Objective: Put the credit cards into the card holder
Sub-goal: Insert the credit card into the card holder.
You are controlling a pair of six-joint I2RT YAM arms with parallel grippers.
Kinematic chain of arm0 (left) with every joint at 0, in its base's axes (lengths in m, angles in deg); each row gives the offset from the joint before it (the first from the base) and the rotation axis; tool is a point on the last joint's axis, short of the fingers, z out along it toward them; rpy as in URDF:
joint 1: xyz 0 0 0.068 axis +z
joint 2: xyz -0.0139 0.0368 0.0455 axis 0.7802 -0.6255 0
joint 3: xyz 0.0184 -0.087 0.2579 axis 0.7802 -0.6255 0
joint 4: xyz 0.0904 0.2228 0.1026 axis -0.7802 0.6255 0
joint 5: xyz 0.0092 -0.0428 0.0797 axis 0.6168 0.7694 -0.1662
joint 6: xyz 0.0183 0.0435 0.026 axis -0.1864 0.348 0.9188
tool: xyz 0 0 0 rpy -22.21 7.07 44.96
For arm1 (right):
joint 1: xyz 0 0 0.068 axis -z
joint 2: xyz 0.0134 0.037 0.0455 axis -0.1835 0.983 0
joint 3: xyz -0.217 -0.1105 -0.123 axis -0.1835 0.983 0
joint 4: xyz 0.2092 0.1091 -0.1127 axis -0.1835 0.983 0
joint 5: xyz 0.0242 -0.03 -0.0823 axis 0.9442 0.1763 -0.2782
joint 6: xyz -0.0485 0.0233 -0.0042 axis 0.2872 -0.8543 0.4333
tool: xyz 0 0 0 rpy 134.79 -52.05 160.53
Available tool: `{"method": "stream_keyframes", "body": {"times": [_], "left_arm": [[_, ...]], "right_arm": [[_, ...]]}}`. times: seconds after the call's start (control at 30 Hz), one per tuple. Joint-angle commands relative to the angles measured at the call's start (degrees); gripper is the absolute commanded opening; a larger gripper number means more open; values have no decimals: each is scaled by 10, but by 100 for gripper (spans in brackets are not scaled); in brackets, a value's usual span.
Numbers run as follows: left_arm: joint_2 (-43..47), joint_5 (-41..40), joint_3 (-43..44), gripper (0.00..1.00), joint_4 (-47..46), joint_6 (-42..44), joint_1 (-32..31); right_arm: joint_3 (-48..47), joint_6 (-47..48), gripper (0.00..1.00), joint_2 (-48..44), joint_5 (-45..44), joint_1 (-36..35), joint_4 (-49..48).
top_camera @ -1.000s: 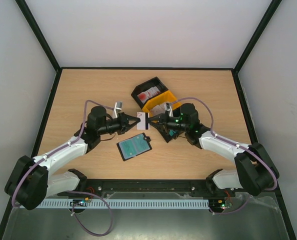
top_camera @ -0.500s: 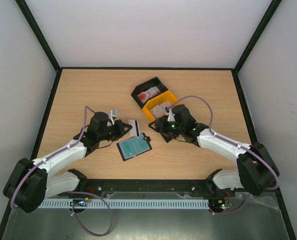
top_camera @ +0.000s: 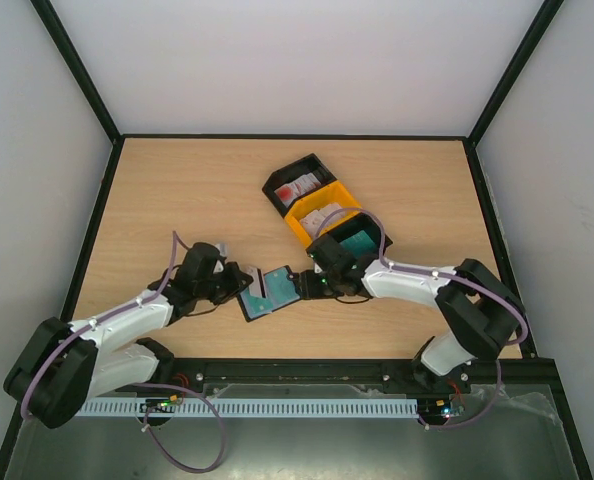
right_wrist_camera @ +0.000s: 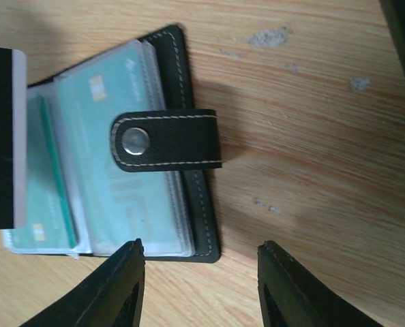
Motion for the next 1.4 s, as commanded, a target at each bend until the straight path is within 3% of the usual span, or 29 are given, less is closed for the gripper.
{"method": "stream_keyframes", "body": {"times": [0.0,0.47,0.77,1.07,1.37], "left_arm": [[1,-4,-15,3,-9,-13,-9],[-23,-11,-65,3,-119,-55,-23],[-15,-64,-86,3,-123,-48,-24],[44,-100,-96,3,-110,24,-22],[59,-84,-112,3,-143,20,-20]], "right_arm": [[-8,14,45,22,-3,-6,-10],[20,-10,29,68,17,-25,-85],[44,-90,25,65,67,-35,-144],[34,-97,22,87,45,-35,-133],[25,-95,22,99,39,-35,-124]]}}
